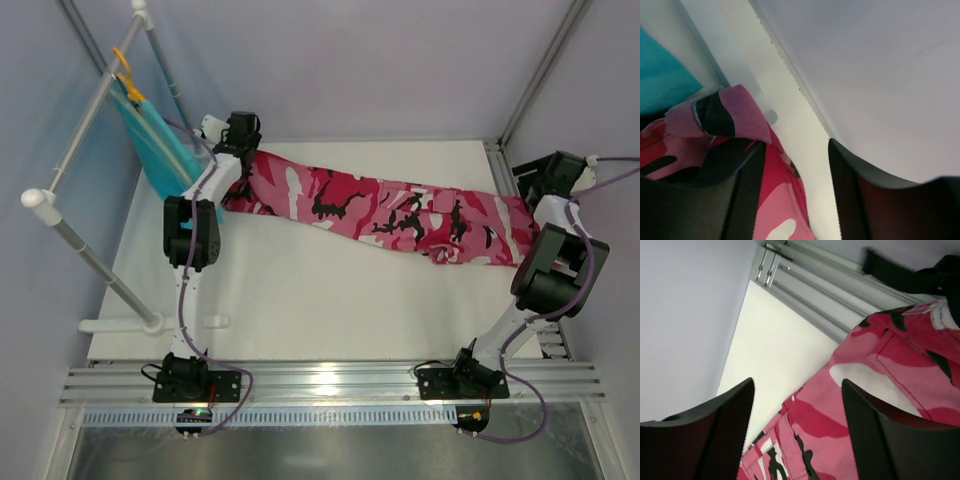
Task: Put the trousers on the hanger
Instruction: Fold the trousers
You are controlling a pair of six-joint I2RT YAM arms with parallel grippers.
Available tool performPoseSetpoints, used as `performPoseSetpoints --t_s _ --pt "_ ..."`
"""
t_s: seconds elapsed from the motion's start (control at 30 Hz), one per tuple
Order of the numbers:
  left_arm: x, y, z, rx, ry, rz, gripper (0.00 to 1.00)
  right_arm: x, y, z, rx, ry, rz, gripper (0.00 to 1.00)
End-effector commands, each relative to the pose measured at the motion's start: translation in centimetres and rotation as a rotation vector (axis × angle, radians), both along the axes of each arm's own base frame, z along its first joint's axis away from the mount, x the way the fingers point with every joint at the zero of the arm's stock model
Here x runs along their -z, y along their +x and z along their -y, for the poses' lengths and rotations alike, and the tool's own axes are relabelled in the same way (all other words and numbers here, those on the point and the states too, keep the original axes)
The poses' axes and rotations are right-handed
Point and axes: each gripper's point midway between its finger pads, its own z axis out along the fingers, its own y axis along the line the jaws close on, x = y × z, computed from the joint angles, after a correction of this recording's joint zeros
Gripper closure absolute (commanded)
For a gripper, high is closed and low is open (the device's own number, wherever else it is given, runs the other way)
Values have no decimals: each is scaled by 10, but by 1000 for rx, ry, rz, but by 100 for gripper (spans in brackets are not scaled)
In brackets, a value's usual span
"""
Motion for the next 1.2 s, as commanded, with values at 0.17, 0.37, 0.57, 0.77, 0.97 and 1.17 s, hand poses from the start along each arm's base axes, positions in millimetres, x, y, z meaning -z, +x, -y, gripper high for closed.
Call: performPoseSetpoints --t_s 0.17,0.37,0.57,0.77,0.97,1.17 --pt "-47 -48 75 296 2 22 28 -43 -47 -108 -278 -42 -169 17" --pt "-42 -117 155 555 118 -51 21 -10 -118 -159 -277 8 -350 17" --pt "-32 -196 201 760 159 -95 16 26 -157 -213 -492 -28 -349 25" --pt "-31 -256 203 870 71 -91 0 48 -177 -252 -586 -15 -345 37" --pt "-40 -281 177 850 115 -107 0 67 -177 -285 -607 14 -247 46" --pt "-35 -297 169 864 117 -134 0 83 -177 -234 -370 -179 -373 57"
